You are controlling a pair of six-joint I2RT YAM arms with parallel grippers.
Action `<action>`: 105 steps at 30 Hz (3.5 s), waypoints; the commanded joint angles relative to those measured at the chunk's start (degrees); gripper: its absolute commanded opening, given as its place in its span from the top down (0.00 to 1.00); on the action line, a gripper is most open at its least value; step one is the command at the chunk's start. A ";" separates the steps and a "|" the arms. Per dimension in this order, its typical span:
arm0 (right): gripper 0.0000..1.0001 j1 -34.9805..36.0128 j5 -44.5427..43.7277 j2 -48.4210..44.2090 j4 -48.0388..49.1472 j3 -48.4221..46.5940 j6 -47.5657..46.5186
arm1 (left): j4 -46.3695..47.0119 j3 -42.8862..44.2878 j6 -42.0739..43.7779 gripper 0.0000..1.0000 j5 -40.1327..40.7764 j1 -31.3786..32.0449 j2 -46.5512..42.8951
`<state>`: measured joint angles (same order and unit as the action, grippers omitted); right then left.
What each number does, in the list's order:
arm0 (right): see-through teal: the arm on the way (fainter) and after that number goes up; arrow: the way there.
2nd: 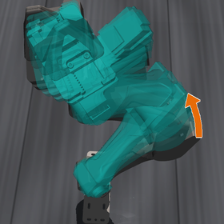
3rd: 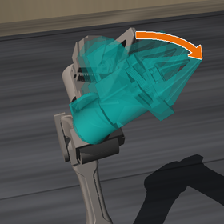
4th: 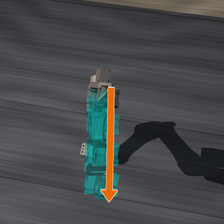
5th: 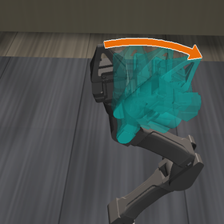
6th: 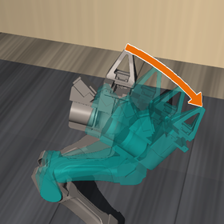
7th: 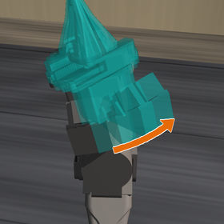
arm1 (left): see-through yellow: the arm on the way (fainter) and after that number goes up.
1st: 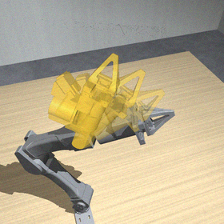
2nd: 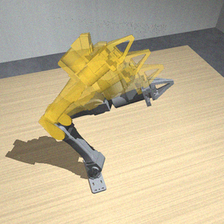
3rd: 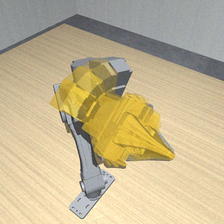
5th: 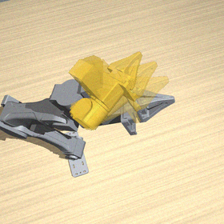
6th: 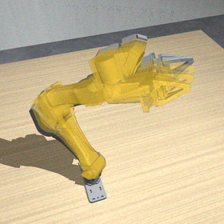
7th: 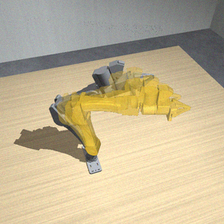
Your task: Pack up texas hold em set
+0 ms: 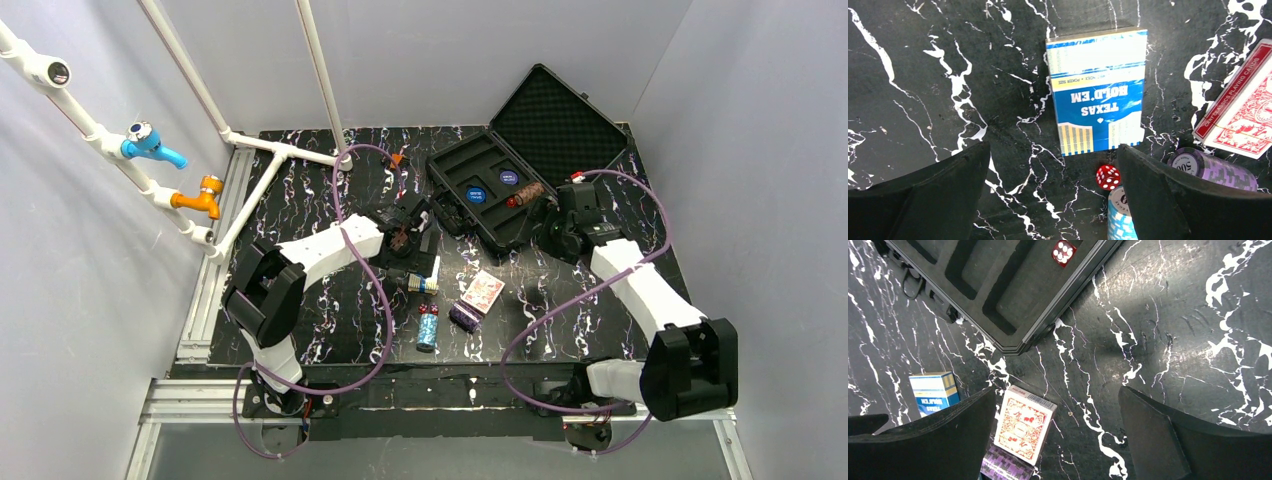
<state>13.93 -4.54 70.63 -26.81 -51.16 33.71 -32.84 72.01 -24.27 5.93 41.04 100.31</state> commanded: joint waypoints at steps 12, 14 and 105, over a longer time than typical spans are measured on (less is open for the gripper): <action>0.09 2.41 -4.30 10.49 6.95 -3.39 4.56 | 4.72 -0.83 -0.54 0.04 0.84 2.31 2.05; 0.09 2.49 -4.89 12.25 7.39 -4.23 5.28 | 4.79 -0.89 -0.43 0.04 1.49 2.37 2.56; 0.73 4.00 -5.18 10.23 9.97 9.73 4.39 | 1.51 5.85 -1.19 0.05 8.52 7.39 8.97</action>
<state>16.80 -13.17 80.44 -13.52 -42.57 39.24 -28.99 76.47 -25.71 11.79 48.21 108.20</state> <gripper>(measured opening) 0.358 0.957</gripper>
